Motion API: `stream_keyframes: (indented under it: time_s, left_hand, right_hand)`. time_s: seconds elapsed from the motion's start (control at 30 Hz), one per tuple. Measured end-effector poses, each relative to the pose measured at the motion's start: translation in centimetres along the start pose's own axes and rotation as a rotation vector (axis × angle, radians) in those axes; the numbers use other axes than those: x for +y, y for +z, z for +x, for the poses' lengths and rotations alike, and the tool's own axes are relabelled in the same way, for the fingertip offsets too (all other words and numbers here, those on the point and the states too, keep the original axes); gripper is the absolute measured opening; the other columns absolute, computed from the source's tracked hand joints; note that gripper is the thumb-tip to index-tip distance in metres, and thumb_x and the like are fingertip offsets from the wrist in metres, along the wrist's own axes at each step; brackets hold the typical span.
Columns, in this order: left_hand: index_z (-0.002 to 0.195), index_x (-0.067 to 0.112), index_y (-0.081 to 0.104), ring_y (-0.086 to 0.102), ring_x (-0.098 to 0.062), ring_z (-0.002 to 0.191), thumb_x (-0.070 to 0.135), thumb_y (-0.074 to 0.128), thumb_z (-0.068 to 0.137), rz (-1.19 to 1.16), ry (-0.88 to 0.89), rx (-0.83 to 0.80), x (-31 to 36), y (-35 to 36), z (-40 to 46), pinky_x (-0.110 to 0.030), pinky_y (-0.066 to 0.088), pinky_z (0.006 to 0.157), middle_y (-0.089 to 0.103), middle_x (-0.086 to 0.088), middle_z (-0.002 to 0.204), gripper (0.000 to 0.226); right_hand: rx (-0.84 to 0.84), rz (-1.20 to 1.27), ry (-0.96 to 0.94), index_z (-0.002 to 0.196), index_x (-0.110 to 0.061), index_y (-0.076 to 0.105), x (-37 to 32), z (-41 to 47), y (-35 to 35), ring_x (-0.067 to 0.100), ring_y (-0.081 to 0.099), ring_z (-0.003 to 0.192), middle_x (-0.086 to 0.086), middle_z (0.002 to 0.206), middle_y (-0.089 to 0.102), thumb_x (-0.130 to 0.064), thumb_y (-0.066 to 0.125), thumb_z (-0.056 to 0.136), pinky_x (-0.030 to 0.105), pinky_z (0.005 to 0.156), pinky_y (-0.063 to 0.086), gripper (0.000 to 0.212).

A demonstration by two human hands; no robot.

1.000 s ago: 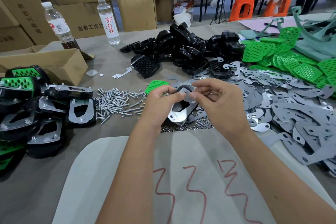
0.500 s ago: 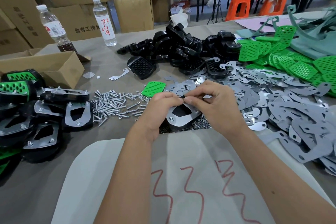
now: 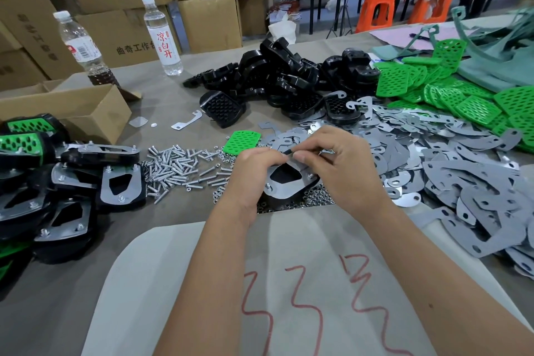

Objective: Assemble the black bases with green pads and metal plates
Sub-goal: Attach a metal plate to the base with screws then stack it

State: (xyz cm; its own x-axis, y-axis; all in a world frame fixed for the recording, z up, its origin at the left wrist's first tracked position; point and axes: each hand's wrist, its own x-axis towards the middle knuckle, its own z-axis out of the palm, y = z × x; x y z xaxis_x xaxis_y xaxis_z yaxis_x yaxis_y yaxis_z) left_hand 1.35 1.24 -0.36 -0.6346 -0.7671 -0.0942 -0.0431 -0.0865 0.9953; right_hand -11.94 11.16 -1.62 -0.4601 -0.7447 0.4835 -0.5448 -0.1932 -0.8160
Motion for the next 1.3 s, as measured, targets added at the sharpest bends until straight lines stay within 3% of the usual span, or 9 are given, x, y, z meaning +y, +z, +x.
stream_keyframes:
  time_s: [0.1,0.33,0.43,0.63,0.73,0.87,0.97,1.17,1.3]
  left_hand:
    - [0.056,0.021,0.063,0.052,-0.018,0.057,0.022,0.068,0.065,-0.005,-0.001,-0.033,0.02,-0.42,0.01,-0.024,0.039,0.051,0.057,-0.002,0.063,0.01]
    - [0.06,0.019,0.066,0.05,-0.018,0.064,0.023,0.069,0.062,0.046,0.027,-0.046,0.03,-0.41,-0.01,-0.027,0.037,0.056,0.055,-0.004,0.066,0.006]
    - [0.072,0.012,0.067,0.05,-0.017,0.066,0.022,0.069,0.063,0.046,0.021,-0.038,-0.04,-0.35,-0.02,-0.028,0.037,0.056,0.054,-0.008,0.071,0.014]
    - [0.062,0.019,0.067,0.052,-0.017,0.067,0.022,0.071,0.062,0.035,0.008,-0.019,0.0,-0.52,0.14,-0.03,0.038,0.059,0.057,-0.006,0.069,0.004]
    - [0.068,0.016,0.068,0.053,-0.017,0.067,0.022,0.071,0.062,0.027,-0.003,-0.024,-0.07,-0.63,0.12,-0.029,0.04,0.058,0.058,-0.008,0.071,0.009]
    - [0.078,0.009,0.069,0.051,-0.018,0.07,0.022,0.07,0.063,0.047,0.003,-0.03,-0.05,-0.5,-0.02,-0.031,0.038,0.06,0.056,-0.01,0.075,0.02]
    - [0.065,0.015,0.069,0.054,-0.018,0.063,0.021,0.07,0.062,0.026,-0.01,-0.023,0.08,-0.52,-0.1,-0.027,0.04,0.056,0.059,-0.008,0.068,0.007]
    - [0.061,0.017,0.067,0.058,-0.021,0.062,0.02,0.068,0.064,-0.031,-0.042,-0.052,0.18,-0.92,-0.27,-0.025,0.042,0.054,0.063,-0.006,0.069,0.004]
    - [0.061,0.017,0.064,0.055,-0.019,0.061,0.019,0.067,0.063,-0.018,-0.03,-0.072,0.05,-0.87,-0.15,-0.025,0.04,0.053,0.059,-0.004,0.066,0.005]
  right_hand:
    - [-0.019,-0.017,-0.032,0.091,-0.011,0.082,-0.05,0.11,-0.08,0.021,0.067,0.087,-0.001,0.089,0.068,-0.006,0.077,0.09,0.048,0.077,0.058,0.007]
    - [-0.082,0.063,-0.038,0.092,-0.006,0.081,0.21,0.02,-0.62,0.024,0.065,0.077,0.007,0.088,0.065,-0.001,0.084,0.083,0.048,0.066,0.06,0.011]
    - [-0.058,0.074,-0.046,0.089,-0.007,0.081,0.45,-0.06,-0.4,0.03,0.067,0.081,0.007,0.088,0.067,0.0,0.082,0.084,0.05,0.07,0.061,0.009]
    - [-0.059,0.088,-0.042,0.093,-0.01,0.082,0.69,-0.07,-0.31,0.034,0.07,0.084,0.006,0.091,0.067,0.0,0.078,0.088,0.055,0.074,0.06,0.012]
    - [-0.053,0.096,-0.024,0.094,-0.01,0.082,0.74,-0.11,-0.34,0.033,0.071,0.085,0.006,0.092,0.068,-0.001,0.077,0.09,0.056,0.074,0.059,0.012]
    - [-0.028,0.062,0.009,0.094,-0.016,0.084,0.47,-0.21,-0.07,0.024,0.069,0.08,0.003,0.089,0.068,-0.004,0.082,0.086,0.046,0.075,0.061,0.015]
    - [0.009,0.055,0.007,0.091,-0.02,0.083,0.28,-0.22,0.01,0.019,0.069,0.077,-0.002,0.086,0.069,-0.007,0.084,0.084,0.037,0.071,0.061,0.015]
    - [-0.08,0.171,0.069,0.095,-0.013,0.083,0.24,-0.08,-0.43,0.022,0.068,0.083,0.0,0.09,0.069,-0.005,0.079,0.088,0.031,0.076,0.056,0.012]
    - [-0.064,0.155,0.069,0.09,-0.019,0.083,0.05,-0.24,-0.47,0.026,0.069,0.086,0.001,0.089,0.07,-0.009,0.083,0.085,0.037,0.079,0.06,0.012]
